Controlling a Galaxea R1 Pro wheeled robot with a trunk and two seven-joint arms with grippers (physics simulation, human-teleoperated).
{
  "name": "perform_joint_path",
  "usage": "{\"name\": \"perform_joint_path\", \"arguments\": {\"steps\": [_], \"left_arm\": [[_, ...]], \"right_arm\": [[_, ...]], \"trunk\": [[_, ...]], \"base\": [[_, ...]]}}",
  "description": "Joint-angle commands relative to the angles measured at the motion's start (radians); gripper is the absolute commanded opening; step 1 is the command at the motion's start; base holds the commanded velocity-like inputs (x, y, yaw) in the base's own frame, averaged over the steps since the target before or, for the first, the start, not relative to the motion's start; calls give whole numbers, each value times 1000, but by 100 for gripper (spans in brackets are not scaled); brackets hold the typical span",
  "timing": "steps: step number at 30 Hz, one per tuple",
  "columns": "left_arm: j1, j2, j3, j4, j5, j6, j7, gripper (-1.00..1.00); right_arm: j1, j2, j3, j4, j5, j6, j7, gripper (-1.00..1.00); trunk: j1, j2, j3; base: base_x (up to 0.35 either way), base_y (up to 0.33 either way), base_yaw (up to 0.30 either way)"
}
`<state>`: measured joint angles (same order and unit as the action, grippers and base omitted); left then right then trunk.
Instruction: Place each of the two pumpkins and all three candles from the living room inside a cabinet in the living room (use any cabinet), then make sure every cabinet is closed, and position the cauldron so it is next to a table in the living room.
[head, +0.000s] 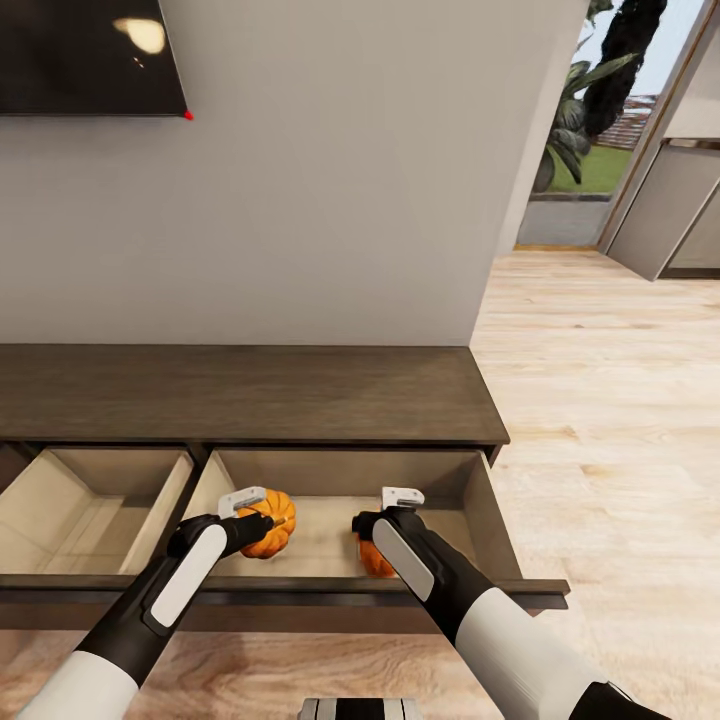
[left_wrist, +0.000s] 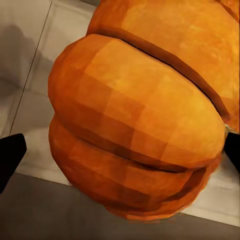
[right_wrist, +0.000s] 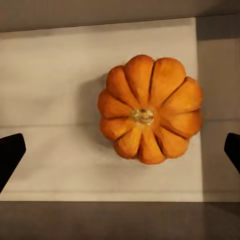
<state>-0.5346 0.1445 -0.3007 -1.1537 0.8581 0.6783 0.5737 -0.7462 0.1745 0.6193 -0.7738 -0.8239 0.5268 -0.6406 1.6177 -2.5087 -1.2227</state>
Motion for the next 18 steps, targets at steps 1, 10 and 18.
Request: {"name": "perform_joint_path", "arguments": {"steps": [1,10,18], "left_arm": [[-1,1,-3,-1,10,0,10,100],[-1,0,-3,-1,10,0,11,100],[-1,0,-4,-1,12,1,13,100]], "right_arm": [[-1,0,2,-1,-6,2,-8,100],[-1,0,2,1,-6,2,-7,100],[-1,0,2,0,-6,2,-7,100]], "trunk": [[0,0,-1],[0,0,-1],[-2,1,18]], "base": [[0,0,0],[0,0,0],[0,0,0]]}}
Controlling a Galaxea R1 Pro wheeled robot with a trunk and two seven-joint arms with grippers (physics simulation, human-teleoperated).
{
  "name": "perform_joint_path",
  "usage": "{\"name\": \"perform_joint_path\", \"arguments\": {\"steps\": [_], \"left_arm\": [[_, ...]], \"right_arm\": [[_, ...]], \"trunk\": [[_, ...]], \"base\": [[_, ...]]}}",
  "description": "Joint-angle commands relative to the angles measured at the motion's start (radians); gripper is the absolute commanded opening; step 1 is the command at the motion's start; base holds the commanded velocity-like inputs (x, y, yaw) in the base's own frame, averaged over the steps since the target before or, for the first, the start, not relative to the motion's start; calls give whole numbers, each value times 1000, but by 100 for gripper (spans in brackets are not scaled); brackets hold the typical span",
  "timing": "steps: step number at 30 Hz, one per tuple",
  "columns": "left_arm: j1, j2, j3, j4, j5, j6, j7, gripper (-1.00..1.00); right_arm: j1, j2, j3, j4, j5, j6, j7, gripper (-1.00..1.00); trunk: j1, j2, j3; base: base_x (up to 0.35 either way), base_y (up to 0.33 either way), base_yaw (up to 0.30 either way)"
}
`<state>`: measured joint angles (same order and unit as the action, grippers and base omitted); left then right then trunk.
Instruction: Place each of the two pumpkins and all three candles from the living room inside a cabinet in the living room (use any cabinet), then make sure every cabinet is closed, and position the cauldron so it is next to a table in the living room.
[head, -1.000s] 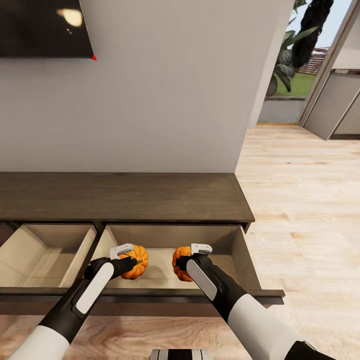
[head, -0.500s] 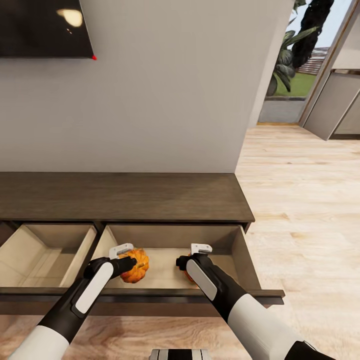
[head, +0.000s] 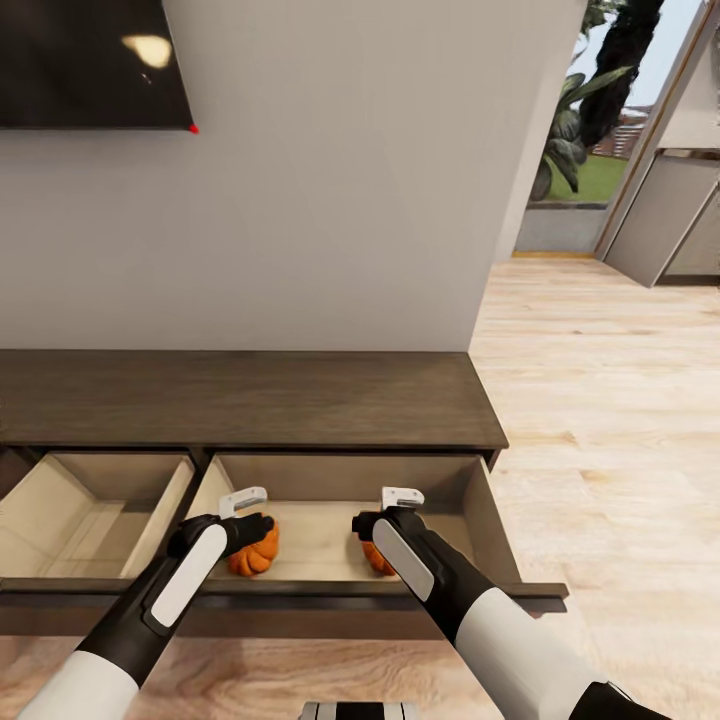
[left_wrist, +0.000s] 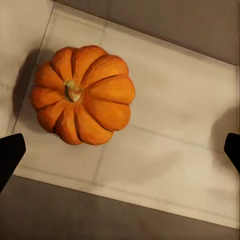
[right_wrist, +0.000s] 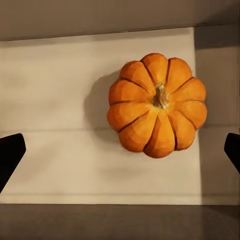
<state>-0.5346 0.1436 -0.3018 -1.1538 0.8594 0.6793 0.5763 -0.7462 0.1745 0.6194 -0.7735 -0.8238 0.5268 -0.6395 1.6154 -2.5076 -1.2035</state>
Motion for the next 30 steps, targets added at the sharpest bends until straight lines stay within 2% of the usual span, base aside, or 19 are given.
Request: {"name": "perform_joint_path", "arguments": {"steps": [1,30], "left_arm": [[-1,2,-4,-1,15,2,10,100],[-1,4,-6,-1,23,6,11,100]], "right_arm": [[-1,0,2,0,-6,2,-8,100],[-1,0,2,-1,-8,1,-8,100]], "trunk": [[-1,0,3],[-14,7,115]], "base": [[0,0,0],[-29,0,0]]}}
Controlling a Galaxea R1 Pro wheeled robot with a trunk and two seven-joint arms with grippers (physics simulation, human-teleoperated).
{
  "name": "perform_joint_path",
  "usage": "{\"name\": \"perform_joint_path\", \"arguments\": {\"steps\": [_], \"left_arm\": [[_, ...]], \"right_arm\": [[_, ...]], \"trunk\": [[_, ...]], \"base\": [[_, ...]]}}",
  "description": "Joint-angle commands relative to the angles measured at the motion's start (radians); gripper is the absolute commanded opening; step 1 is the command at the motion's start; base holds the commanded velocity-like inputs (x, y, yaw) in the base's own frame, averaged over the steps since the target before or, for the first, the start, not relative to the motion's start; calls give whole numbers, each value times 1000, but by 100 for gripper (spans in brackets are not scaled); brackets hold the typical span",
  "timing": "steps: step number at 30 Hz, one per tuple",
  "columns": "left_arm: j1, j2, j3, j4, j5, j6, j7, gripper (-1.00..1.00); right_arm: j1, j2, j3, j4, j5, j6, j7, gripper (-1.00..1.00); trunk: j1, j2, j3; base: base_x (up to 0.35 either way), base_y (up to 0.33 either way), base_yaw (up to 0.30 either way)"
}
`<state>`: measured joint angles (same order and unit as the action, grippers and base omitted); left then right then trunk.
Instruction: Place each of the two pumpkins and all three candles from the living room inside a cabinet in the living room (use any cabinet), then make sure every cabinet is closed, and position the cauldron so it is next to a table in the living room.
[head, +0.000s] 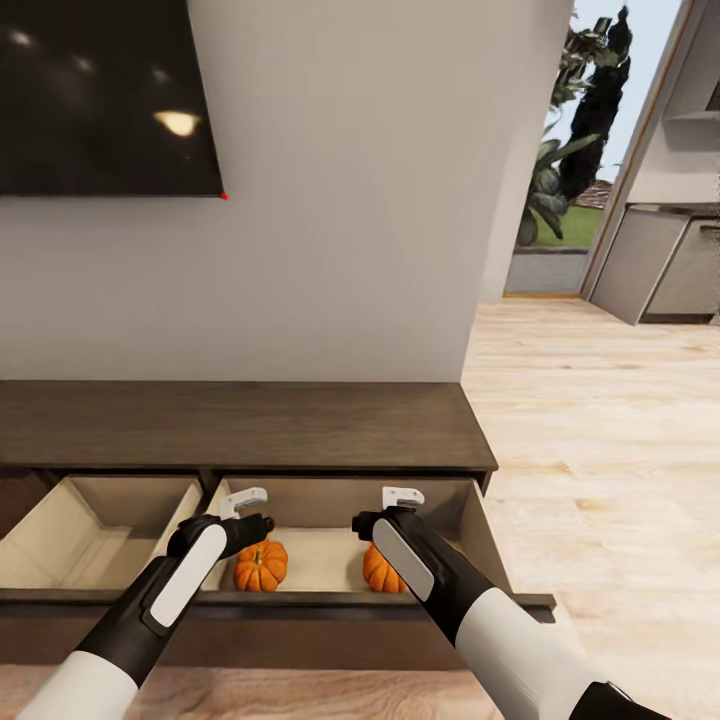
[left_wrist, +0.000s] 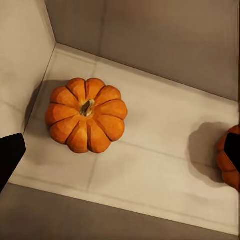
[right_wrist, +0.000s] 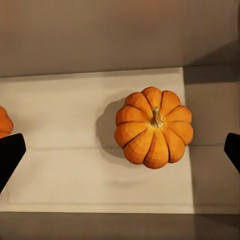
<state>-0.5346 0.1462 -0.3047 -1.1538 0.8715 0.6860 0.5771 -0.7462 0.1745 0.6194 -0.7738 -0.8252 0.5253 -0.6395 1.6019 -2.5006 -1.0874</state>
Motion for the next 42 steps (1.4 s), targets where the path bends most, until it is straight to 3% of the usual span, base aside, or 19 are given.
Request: {"name": "perform_joint_path", "arguments": {"steps": [1,4,42], "left_arm": [[-1,1,-3,-1,11,0,10,100],[-1,1,-4,-1,11,0,10,100],[-1,3,-2,-1,11,0,10,100]], "right_arm": [[-1,0,2,-1,-6,2,-8,100],[-1,0,2,-1,-6,1,-8,100],[-1,0,0,-12,-6,-7,-5,100]], "trunk": [[-1,0,3],[-2,1,15],[-148,267,134]], "base": [[-3,0,0],[-2,0,0],[-73,18,0]]}}
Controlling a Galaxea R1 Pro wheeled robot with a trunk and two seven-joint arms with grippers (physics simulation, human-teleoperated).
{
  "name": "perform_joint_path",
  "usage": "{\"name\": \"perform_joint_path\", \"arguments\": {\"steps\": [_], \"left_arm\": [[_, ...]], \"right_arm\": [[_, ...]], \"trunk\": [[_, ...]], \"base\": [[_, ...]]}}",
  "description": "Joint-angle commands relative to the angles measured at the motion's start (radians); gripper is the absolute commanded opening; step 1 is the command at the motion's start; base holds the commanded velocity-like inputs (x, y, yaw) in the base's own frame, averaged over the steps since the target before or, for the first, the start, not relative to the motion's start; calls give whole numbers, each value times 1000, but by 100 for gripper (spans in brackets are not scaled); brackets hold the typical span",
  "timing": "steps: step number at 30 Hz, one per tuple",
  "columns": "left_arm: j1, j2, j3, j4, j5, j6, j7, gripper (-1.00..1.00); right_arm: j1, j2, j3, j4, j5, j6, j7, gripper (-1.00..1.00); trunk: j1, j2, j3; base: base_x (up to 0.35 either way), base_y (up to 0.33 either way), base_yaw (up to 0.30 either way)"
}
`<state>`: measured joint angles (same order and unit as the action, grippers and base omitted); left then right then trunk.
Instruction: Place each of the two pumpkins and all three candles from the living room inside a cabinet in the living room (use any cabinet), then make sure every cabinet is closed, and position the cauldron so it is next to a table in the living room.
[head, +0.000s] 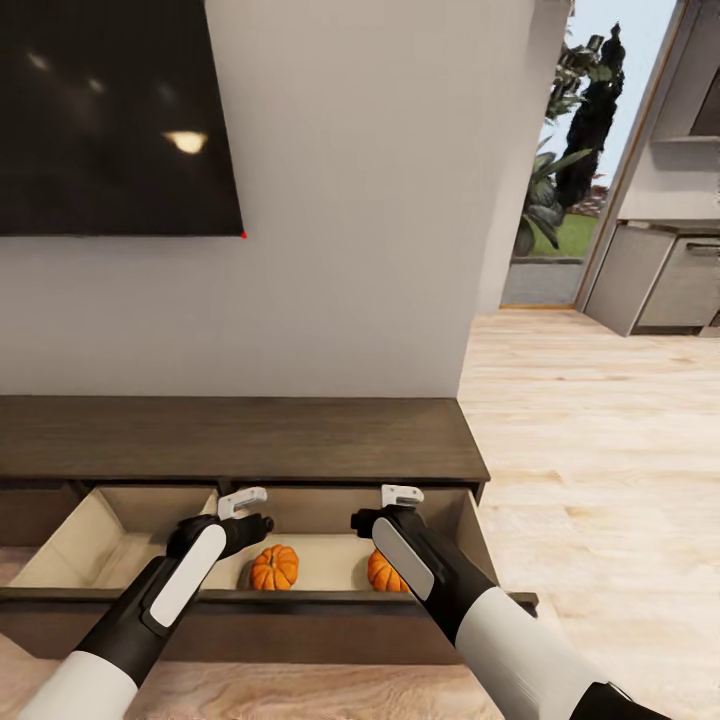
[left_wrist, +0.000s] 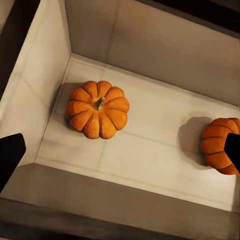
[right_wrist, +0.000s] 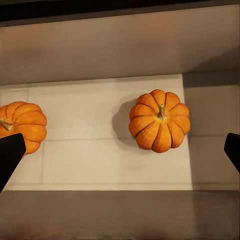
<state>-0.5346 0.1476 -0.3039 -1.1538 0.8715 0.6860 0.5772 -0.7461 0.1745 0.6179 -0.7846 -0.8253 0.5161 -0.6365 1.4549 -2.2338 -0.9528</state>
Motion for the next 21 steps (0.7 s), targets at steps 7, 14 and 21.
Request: {"name": "perform_joint_path", "arguments": {"steps": [7,14,21], "left_arm": [[-1,1,-3,-1,11,0,10,100],[-1,0,-3,-1,11,0,10,100],[-1,1,0,-18,11,0,10,100]], "right_arm": [[-1,0,3,-1,-6,2,-8,100],[-1,0,2,-1,-6,1,-8,100],[-1,0,2,-1,-6,1,-8,100]], "trunk": [[-27,49,21],[-54,98,43],[-73,133,59]], "base": [[-32,7,0],[-54,0,0],[-278,0,0]]}}
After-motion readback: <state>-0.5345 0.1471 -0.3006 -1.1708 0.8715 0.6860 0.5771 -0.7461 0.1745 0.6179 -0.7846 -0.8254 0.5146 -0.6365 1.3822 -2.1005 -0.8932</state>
